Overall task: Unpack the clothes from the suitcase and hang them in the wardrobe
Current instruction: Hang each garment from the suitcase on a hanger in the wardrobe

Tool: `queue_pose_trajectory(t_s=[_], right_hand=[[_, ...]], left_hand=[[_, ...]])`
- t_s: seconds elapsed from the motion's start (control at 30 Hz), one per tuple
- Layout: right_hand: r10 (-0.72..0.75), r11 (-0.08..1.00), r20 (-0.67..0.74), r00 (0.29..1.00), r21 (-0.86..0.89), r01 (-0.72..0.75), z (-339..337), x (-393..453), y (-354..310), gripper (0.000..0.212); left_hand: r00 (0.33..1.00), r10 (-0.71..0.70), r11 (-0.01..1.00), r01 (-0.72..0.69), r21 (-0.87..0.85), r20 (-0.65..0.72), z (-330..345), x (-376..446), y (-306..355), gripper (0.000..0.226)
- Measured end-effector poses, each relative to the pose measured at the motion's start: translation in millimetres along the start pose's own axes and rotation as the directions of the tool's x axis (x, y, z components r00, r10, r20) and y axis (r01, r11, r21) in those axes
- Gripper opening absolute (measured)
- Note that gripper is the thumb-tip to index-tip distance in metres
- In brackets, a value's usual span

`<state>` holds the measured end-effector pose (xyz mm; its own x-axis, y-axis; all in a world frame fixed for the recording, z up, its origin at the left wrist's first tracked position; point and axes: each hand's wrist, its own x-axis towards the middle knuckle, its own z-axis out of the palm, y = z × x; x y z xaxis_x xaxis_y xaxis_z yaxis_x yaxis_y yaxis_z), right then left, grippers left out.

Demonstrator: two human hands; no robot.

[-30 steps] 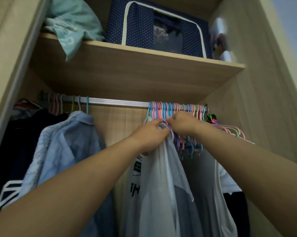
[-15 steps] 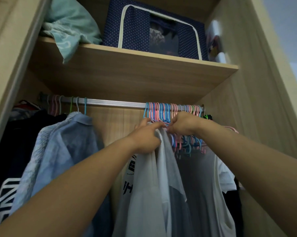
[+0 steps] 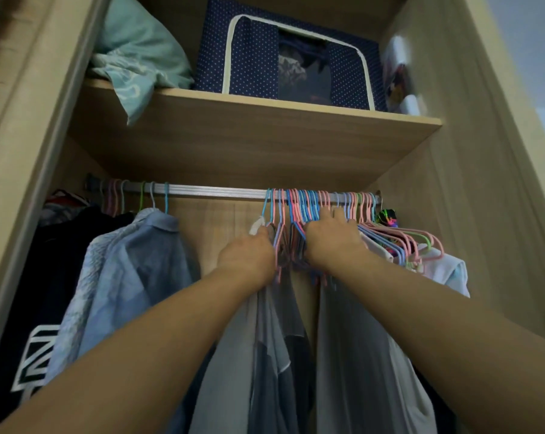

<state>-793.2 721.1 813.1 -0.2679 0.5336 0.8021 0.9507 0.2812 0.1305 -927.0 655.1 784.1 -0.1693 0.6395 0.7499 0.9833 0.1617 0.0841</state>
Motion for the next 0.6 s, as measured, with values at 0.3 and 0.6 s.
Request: queue_pose_trajectory(t_s=[0.3, 0.6], right_hand=[[-0.143, 0.970, -0.236, 0.961, 0.159, 0.183, 3.8, 0.0, -5.8, 0.027], [0.019, 0.993, 0.028, 0.999, -0.118, -0.016, -9.8, 3.3, -22.7, 0.033]], left_hand=[[0.990, 0.113, 0.993, -0.111, 0.026, -0.080, 8.2, 6.6, 30.6, 0.052], [0.997, 0.060, 0.998, -0.058, 0.039, -0.047, 8.8, 6.5, -17.1, 0.053]])
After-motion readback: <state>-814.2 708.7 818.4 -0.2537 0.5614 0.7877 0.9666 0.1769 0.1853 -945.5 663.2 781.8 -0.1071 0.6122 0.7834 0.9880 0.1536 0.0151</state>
